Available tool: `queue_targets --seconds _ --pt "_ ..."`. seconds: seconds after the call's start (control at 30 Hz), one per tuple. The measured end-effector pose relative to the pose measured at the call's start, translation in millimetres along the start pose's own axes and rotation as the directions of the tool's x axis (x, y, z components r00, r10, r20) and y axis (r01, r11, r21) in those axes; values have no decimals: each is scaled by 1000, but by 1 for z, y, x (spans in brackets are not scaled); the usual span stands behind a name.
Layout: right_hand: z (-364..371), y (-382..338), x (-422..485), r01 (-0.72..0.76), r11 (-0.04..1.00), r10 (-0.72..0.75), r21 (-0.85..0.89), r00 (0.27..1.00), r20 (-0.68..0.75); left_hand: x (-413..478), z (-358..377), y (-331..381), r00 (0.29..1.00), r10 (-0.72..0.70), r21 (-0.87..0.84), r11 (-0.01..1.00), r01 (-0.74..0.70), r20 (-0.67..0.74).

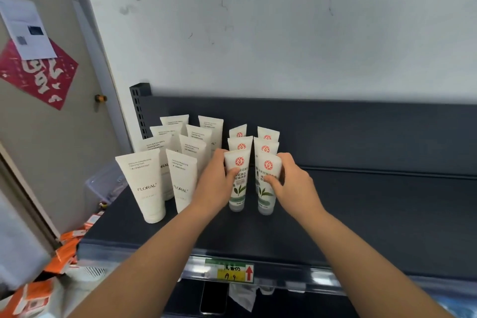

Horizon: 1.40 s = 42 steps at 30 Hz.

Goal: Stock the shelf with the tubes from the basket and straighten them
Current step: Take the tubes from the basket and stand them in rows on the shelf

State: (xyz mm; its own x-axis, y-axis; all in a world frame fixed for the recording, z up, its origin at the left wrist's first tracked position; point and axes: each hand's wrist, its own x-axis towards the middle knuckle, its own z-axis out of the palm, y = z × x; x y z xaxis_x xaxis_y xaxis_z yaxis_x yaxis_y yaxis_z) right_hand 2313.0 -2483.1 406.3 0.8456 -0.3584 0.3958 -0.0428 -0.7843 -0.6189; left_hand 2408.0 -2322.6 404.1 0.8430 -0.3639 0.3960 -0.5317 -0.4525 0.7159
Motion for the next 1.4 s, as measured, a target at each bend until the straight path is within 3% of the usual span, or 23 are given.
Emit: queue_targets --seconds 0.6,0.93,1.13,1.4 --pt "-11 -3 3 17 999 -25 51 989 143 -10 -4 15 994 -113 -39 993 113 -8" --pt "-48 -1 -7 125 991 -116 -57 984 137 -41 -18 36 994 -104 55 993 103 31" --pt "-57 -8 -28 263 963 -256 -51 960 113 -85 -31 44 992 -124 400 908 122 -21" --pt "-9 -62 -58 475 880 -459 6 846 273 -157 -97 13 966 -232 639 727 252 -118"
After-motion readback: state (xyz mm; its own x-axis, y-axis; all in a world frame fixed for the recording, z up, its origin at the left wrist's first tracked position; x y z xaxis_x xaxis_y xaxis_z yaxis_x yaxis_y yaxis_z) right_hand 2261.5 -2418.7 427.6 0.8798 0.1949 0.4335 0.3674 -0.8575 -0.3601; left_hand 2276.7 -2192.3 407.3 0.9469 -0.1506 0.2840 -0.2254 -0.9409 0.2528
